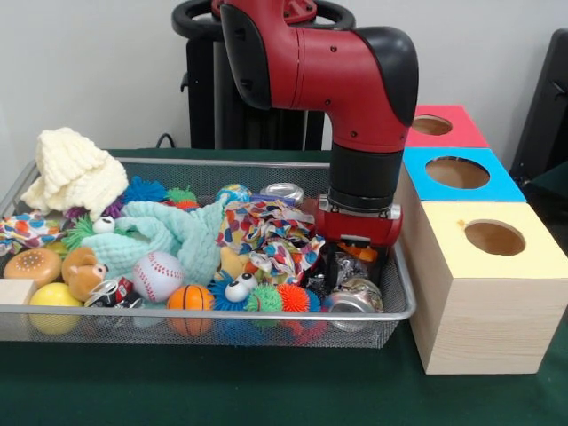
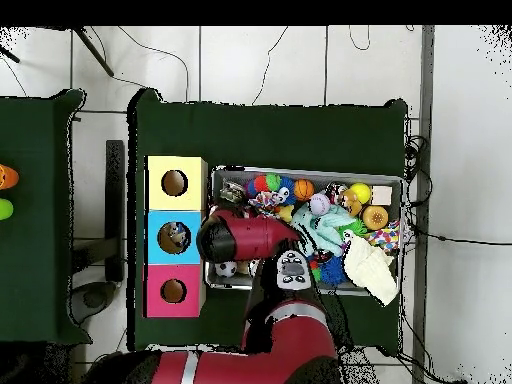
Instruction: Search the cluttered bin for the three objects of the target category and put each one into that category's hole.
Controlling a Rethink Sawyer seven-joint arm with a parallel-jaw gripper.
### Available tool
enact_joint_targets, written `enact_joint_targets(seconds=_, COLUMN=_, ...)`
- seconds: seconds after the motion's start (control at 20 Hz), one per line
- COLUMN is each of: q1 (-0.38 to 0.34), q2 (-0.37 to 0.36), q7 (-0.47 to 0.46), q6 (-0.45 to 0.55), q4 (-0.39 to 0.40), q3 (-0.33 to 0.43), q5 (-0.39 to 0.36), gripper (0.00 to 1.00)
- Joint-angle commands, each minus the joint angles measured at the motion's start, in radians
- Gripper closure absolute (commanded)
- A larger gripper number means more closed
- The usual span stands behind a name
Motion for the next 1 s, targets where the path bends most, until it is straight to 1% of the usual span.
enact_joint_targets(seconds=0.05, q1=0.055, q2=0.154, q7=-0.005, q6=0.099, q4=-0.062, q3=0.105, q5=-0.052, gripper=0.00)
enact_joint_targets(seconds=0.25, q1=0.067, q2=0.183, q7=0.002, q6=0.077, q4=-0.084, q3=0.088, q5=-0.056, gripper=0.00)
enact_joint_targets(seconds=0.45, q1=0.063, q2=0.166, q7=0.013, q6=0.064, q4=-0.059, q3=0.095, q5=-0.057, gripper=0.00)
enact_joint_targets(seconds=0.6, q1=0.055, q2=0.144, q7=0.033, q6=0.004, q4=-0.016, q3=0.102, q5=-0.071, gripper=0.00)
enact_joint_targets(seconds=0.7, q1=0.058, q2=0.115, q7=0.047, q6=-0.015, q4=0.021, q3=0.100, q5=-0.079, gripper=0.00)
enact_joint_targets(seconds=0.8, q1=0.029, q2=0.082, q7=0.047, q6=-0.024, q4=0.073, q3=0.127, q5=-0.093, gripper=0.00)
enact_joint_targets(seconds=1.0, q1=-0.041, q2=0.040, q7=0.027, q6=-0.045, q4=0.148, q3=0.187, q5=-0.136, gripper=0.00)
